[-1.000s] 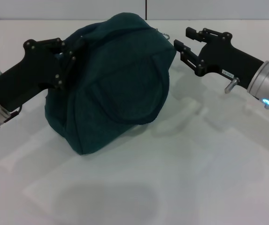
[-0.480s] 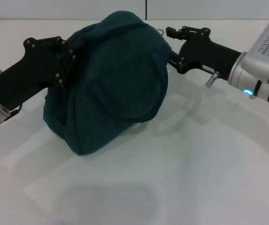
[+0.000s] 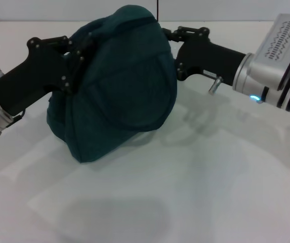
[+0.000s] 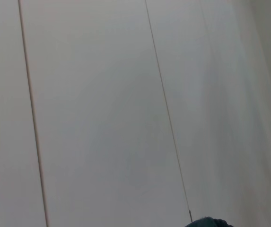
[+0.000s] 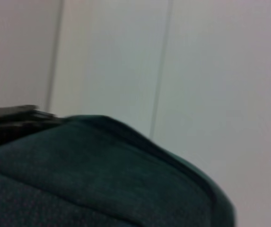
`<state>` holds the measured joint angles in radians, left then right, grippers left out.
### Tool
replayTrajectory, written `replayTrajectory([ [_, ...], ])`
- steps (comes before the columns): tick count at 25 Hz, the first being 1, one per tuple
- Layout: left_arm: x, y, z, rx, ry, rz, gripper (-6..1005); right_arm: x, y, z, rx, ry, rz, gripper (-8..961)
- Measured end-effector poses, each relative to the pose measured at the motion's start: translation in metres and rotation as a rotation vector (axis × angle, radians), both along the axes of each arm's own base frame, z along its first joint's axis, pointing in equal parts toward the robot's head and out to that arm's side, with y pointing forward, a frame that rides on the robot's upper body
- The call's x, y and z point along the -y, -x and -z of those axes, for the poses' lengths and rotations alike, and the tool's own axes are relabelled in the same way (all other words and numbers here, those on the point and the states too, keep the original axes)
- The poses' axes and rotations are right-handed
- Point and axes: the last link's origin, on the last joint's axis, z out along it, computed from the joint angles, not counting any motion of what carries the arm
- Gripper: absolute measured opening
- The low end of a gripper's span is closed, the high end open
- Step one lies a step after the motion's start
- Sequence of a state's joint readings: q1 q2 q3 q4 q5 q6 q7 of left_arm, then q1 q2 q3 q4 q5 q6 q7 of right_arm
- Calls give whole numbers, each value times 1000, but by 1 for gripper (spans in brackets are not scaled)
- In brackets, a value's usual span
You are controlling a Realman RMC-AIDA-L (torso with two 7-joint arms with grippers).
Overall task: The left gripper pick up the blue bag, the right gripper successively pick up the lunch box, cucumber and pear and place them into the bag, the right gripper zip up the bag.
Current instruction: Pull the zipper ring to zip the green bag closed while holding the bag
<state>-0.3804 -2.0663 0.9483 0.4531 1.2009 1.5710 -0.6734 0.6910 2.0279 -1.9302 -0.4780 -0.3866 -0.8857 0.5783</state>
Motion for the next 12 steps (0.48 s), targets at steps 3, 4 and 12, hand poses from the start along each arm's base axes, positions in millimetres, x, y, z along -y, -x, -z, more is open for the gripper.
replayTrajectory([
  [3, 0, 0, 0, -4, -6, 2, 38, 2, 2, 1, -7, 2, -6, 380],
  [4, -1, 0, 0, -4, -7, 3, 38, 3, 0, 0, -9, -1, -1, 380],
  [12, -1, 1, 0, -8, -10, 2, 37, -2, -4, -7, -26, -34, 26, 380],
])
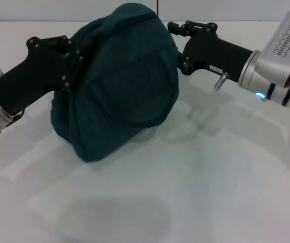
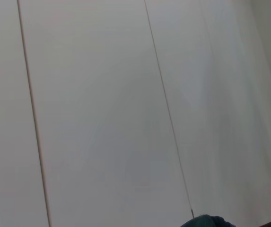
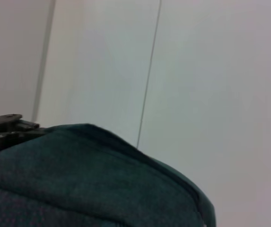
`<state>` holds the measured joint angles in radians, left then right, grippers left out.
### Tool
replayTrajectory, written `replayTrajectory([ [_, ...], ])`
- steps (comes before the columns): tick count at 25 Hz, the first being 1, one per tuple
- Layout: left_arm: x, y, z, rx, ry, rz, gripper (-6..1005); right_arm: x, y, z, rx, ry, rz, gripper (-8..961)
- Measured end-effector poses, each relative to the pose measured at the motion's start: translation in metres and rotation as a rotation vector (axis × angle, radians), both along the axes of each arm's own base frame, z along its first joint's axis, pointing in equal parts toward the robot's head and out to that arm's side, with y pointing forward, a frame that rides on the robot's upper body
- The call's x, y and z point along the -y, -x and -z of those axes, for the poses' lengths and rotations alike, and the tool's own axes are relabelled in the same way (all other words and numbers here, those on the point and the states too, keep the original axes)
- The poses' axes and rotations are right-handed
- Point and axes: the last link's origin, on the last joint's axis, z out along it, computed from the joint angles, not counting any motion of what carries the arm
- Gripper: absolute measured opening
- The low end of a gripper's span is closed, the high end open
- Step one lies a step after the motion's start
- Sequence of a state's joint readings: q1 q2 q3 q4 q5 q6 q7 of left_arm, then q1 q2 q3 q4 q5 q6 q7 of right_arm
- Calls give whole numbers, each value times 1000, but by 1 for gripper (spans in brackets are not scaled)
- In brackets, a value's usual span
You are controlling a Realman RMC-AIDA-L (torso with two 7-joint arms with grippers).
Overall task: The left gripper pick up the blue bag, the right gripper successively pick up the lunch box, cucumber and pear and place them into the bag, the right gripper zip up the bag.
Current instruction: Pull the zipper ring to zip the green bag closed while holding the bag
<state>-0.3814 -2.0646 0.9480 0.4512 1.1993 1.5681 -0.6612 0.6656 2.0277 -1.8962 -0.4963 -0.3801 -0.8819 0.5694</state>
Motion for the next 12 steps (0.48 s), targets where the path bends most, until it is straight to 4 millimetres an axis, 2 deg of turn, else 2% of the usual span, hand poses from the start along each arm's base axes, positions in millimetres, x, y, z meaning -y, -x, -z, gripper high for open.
replayTrajectory([
  [12, 0, 1, 1, -7, -4, 0, 38, -4, -8, -7, 7, -32, 30, 379],
])
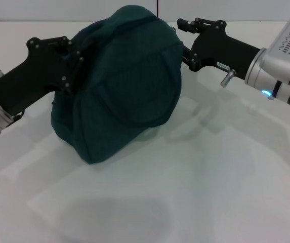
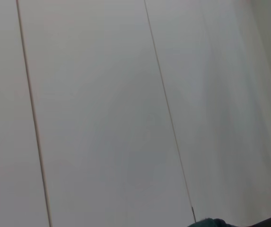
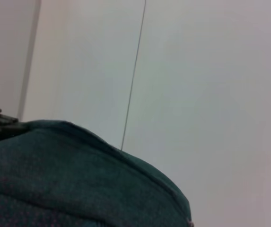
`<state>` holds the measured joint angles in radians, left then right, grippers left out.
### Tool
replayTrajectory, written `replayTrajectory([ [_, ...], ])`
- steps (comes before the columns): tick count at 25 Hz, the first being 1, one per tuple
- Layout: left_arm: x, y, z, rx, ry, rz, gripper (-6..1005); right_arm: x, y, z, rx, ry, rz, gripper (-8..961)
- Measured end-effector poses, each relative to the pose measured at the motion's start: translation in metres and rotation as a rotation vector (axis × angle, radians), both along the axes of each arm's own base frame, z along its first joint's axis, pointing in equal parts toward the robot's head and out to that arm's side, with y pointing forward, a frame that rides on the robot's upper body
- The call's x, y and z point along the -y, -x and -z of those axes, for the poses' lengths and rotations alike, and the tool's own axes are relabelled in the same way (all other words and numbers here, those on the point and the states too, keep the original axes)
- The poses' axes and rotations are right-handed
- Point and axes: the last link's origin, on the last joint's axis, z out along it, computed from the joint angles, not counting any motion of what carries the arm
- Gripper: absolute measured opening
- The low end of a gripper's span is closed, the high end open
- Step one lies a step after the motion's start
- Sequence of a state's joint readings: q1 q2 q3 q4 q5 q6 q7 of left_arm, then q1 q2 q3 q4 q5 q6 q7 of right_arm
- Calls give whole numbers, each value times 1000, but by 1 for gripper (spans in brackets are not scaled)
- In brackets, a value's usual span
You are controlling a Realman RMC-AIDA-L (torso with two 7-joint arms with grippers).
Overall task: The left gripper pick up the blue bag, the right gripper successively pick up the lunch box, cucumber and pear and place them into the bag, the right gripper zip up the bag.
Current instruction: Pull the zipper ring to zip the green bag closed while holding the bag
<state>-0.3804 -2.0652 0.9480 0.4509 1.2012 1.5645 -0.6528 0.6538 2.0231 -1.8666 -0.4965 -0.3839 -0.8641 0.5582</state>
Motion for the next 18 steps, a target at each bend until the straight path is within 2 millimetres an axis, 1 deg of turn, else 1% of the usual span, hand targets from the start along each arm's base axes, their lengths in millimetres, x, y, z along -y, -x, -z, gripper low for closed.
replayTrajectory([
  [18, -1, -1, 0, -1, -4, 3, 39, -10, -4, -5, 40, -42, 30, 379],
])
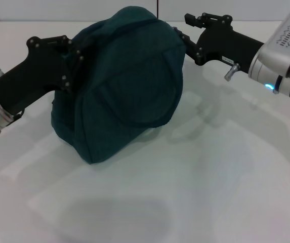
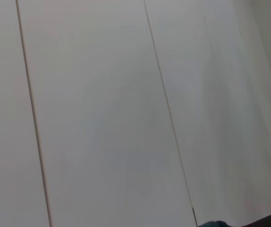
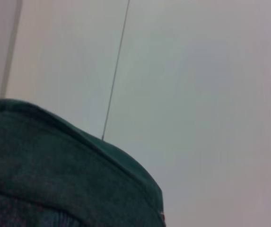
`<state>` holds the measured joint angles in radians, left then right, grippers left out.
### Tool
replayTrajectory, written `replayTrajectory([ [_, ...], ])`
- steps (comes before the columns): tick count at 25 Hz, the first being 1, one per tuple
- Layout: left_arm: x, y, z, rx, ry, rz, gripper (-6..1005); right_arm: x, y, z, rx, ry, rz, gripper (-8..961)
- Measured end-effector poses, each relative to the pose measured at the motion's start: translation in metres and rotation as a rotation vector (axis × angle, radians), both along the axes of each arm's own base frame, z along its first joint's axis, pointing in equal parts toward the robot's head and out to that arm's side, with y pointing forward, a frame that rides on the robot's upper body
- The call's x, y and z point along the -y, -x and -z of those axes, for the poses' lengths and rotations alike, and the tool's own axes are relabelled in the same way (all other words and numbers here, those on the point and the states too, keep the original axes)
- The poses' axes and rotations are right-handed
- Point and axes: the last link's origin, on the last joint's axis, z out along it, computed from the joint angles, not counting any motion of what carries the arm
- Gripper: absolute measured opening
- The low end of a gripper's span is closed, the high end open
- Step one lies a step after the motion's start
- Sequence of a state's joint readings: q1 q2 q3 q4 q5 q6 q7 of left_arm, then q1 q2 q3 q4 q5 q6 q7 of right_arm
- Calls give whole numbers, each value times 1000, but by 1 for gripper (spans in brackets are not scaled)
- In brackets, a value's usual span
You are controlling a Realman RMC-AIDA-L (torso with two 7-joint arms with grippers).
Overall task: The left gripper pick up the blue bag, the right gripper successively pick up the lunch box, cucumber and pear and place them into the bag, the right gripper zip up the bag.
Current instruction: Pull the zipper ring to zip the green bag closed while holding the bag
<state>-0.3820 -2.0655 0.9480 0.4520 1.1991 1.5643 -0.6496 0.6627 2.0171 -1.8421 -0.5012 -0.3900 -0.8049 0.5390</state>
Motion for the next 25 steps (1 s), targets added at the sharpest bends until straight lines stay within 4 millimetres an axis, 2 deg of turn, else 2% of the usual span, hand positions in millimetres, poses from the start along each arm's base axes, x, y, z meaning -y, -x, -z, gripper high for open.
replayTrajectory([
  [17, -2, -3, 0, -11, -10, 17, 38, -4, 21, 15, 87, 31, -78, 378],
  [19, -2, -3, 1, -11, -10, 17, 38, -2, 22, 17, 96, 38, -86, 248],
  [25, -2, -4, 2, 1, -16, 13, 37, -1, 20, 17, 91, 37, -83, 126],
])
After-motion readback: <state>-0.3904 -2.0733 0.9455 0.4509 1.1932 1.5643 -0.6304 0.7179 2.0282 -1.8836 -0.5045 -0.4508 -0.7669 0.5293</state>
